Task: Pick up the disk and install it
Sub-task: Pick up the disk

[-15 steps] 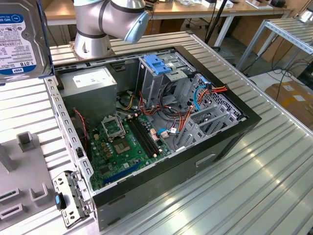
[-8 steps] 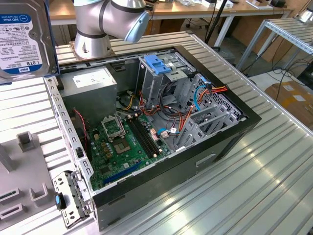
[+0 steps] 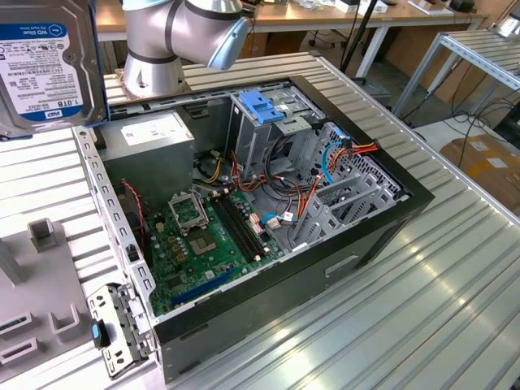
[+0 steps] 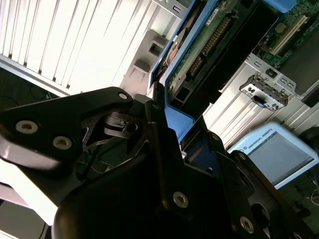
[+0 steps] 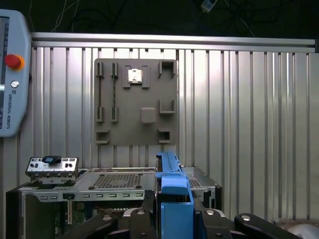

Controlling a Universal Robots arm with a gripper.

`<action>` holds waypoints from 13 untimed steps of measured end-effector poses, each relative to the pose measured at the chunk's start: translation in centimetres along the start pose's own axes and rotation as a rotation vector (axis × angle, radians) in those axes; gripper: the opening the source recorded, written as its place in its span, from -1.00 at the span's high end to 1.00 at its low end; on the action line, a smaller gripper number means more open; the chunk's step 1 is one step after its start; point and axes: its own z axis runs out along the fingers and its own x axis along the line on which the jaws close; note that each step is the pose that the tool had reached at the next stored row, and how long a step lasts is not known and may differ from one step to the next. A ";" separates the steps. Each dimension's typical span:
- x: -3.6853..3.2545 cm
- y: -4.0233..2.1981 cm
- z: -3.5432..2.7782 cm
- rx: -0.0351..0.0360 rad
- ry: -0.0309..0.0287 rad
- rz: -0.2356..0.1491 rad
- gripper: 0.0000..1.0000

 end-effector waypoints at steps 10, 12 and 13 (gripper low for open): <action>0.08 -1.41 -0.01 0.0000 0.0000 0.000 0.26; 0.10 -1.63 -0.01 0.0000 0.0000 0.000 0.26; 0.11 -1.75 -0.02 0.0000 0.0000 0.000 0.26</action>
